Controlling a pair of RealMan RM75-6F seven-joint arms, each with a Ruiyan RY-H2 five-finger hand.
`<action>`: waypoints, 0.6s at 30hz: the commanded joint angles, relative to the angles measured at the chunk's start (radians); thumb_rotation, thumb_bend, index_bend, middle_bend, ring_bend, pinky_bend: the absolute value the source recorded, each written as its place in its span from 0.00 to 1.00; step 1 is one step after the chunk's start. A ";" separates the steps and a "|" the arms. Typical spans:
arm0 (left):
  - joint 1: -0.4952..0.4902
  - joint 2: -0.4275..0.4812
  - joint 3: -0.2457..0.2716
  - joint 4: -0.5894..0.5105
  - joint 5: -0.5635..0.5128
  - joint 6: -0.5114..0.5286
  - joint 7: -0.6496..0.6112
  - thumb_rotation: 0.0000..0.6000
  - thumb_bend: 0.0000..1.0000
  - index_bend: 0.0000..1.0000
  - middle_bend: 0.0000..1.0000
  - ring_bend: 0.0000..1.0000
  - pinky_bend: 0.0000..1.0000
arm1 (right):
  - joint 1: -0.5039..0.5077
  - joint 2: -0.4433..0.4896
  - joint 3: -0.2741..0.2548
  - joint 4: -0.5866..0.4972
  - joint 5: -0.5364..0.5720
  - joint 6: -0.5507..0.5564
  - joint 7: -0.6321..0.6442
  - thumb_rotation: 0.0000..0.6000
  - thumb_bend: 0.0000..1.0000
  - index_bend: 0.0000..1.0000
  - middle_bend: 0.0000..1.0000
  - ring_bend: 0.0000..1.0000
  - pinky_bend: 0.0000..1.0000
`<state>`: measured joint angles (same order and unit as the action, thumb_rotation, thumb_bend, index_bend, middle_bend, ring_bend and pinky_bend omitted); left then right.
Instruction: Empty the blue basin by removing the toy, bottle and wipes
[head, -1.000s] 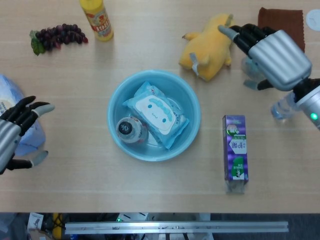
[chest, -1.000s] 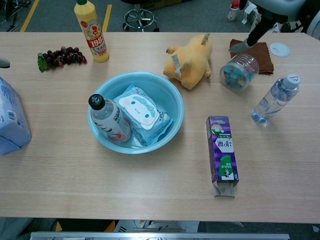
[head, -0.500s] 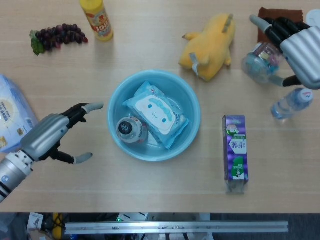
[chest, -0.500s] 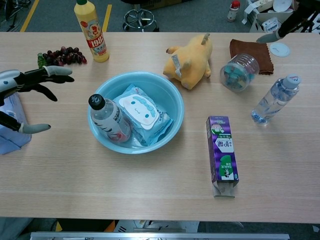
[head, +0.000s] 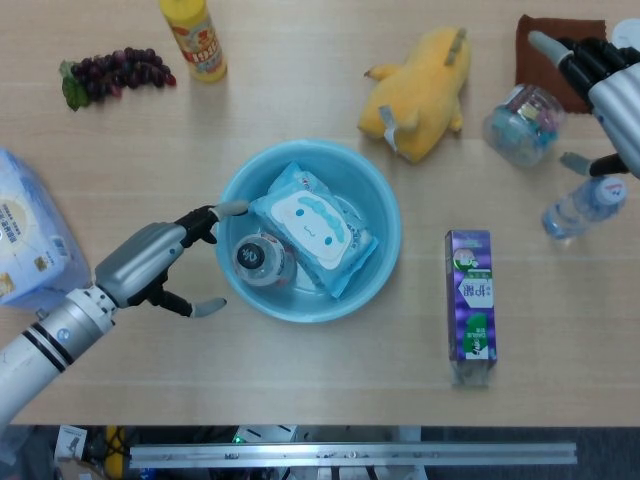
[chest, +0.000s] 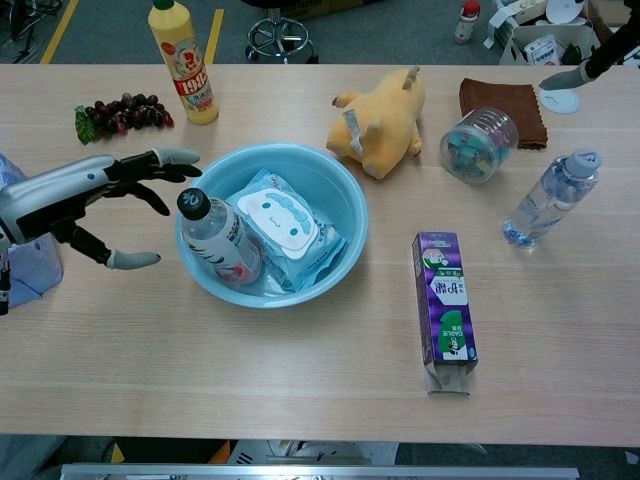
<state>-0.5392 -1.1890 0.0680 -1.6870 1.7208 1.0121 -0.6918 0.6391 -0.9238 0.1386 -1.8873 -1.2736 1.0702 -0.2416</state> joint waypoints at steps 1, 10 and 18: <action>-0.010 -0.030 -0.008 0.006 -0.022 -0.007 0.009 1.00 0.23 0.00 0.10 0.10 0.27 | -0.009 0.005 -0.001 0.005 -0.007 0.001 0.011 1.00 0.00 0.00 0.20 0.19 0.38; -0.041 -0.107 -0.020 0.026 -0.067 -0.036 0.043 1.00 0.23 0.00 0.10 0.10 0.28 | -0.035 0.019 -0.002 0.022 -0.024 0.004 0.042 1.00 0.00 0.00 0.20 0.19 0.38; -0.059 -0.152 -0.027 0.042 -0.126 -0.074 0.073 1.00 0.23 0.12 0.12 0.11 0.33 | -0.052 0.023 0.000 0.036 -0.029 0.001 0.065 1.00 0.00 0.00 0.20 0.19 0.38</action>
<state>-0.5959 -1.3344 0.0419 -1.6476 1.6014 0.9436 -0.6220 0.5882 -0.9012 0.1388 -1.8524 -1.3025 1.0715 -0.1771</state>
